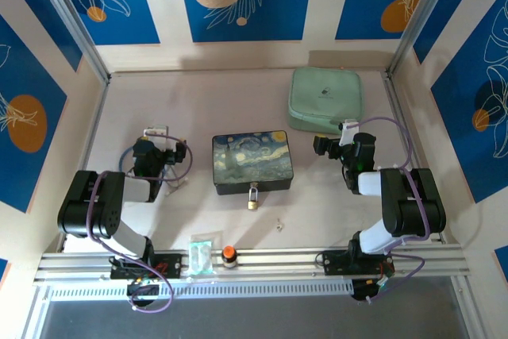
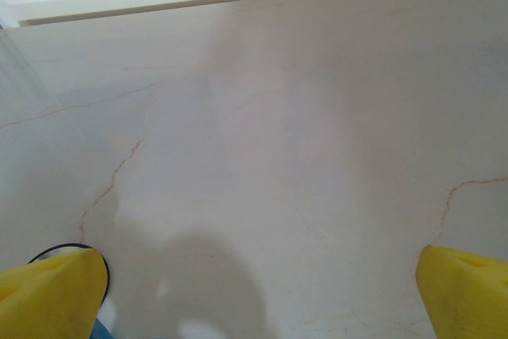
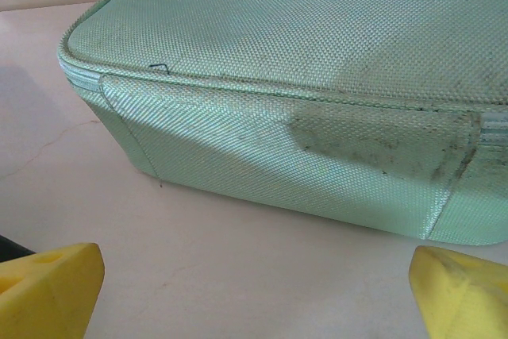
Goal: Unlock the padlock with the key
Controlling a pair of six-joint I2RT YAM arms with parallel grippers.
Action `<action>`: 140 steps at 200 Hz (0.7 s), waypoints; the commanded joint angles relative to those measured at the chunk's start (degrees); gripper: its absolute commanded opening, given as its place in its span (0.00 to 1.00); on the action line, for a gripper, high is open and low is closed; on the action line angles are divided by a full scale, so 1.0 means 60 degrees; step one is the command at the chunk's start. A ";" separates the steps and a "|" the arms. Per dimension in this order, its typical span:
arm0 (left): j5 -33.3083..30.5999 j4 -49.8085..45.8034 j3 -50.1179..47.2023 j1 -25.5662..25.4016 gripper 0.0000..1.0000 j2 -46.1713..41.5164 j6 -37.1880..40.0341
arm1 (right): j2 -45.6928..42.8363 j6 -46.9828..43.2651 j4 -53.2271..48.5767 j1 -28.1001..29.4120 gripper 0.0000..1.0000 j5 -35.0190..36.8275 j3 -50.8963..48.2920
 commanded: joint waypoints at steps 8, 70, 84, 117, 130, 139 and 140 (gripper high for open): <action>0.0187 0.0041 0.0142 0.0017 0.99 0.0075 0.0133 | -0.0022 -0.0053 0.0003 -0.0036 0.99 -0.0134 0.0196; -0.0433 -0.2428 0.0813 -0.0068 0.99 -0.1524 0.0072 | -0.1178 -0.0333 -0.1514 0.0132 0.99 -0.0284 0.0579; -0.0930 -0.3625 0.1222 -0.0114 0.99 -0.2335 -0.0523 | -0.2041 -0.0281 -0.2792 0.0307 0.99 -0.0005 0.0936; -0.0469 -0.4600 0.1644 -0.0107 0.99 -0.3671 -0.3692 | -0.4086 0.0649 -0.4795 0.0331 0.99 -0.0264 0.1393; 0.0291 -0.4024 0.1371 -0.0100 0.99 -0.3881 -0.5392 | -0.4696 0.1640 -0.5497 0.0302 0.99 -0.0021 0.1465; 0.0819 -0.3359 0.1038 -0.0085 0.99 -0.3978 -0.6383 | -0.5052 0.2500 -0.6156 0.0262 0.99 0.0153 0.1519; 0.0898 -0.3269 0.0998 -0.0085 0.99 -0.3981 -0.6436 | -0.5087 0.2570 -0.6227 0.0252 0.99 0.0155 0.1525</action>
